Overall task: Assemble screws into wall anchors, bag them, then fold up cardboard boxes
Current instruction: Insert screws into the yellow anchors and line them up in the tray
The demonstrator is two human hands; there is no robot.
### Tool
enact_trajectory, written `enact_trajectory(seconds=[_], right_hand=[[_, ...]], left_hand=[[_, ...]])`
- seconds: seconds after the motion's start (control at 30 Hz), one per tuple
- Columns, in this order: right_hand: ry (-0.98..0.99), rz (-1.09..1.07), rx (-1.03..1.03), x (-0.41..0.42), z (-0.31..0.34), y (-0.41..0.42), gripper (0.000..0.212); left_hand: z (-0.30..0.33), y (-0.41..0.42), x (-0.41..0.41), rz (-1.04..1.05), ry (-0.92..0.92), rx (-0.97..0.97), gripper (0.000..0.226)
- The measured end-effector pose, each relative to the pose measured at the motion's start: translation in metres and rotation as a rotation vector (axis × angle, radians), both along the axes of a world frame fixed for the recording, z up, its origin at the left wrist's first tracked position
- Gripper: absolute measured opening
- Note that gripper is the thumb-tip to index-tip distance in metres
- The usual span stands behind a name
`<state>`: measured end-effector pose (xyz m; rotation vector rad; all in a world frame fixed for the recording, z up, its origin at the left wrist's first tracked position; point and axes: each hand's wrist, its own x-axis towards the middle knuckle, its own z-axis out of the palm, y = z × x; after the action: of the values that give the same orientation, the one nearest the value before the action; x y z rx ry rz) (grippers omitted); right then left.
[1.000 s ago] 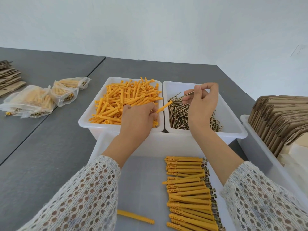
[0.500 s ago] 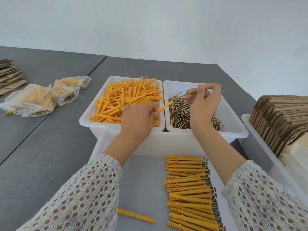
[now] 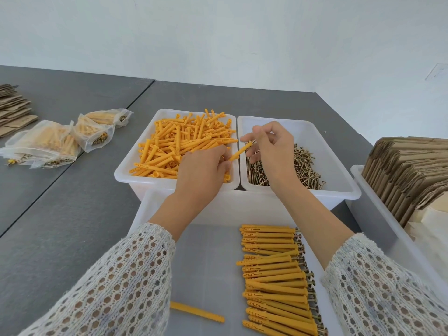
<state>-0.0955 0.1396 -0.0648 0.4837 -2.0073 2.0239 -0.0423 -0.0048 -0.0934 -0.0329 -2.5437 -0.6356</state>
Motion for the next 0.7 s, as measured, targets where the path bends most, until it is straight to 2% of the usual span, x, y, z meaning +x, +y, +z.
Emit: enact_trajectory(seconds=[0.07, 0.13, 0.23, 0.3, 0.4, 0.5, 0.7], right_hand=[[0.013, 0.014, 0.011, 0.0, 0.0, 0.0, 0.025], [-0.021, -0.043, -0.076, -0.005, 0.001, 0.004, 0.028], [-0.193, -0.173, -0.181, -0.018, -0.001, 0.015, 0.029], [-0.42, -0.213, -0.221, -0.026, -0.004, 0.019, 0.029], [-0.696, -0.16, -0.287, -0.032, -0.009, 0.027, 0.025], [-0.782, -0.058, -0.316, -0.035, -0.012, 0.033, 0.021], [-0.865, 0.011, -0.287, -0.035, -0.013, 0.032, 0.023]], left_hand=[[0.001, 0.0, 0.001, -0.011, 0.039, 0.041, 0.007], [0.006, 0.003, 0.004, -0.032, 0.07, 0.102, 0.008], [0.019, 0.014, 0.013, -0.148, 0.078, 0.21, 0.01], [0.027, 0.021, 0.021, -0.294, -0.018, 0.233, 0.008], [0.034, 0.028, 0.033, -0.549, -0.308, 0.205, 0.007], [0.033, 0.036, 0.04, -0.61, -0.484, 0.01, 0.006], [0.021, 0.059, 0.05, -0.505, -0.51, -0.484, 0.011]])
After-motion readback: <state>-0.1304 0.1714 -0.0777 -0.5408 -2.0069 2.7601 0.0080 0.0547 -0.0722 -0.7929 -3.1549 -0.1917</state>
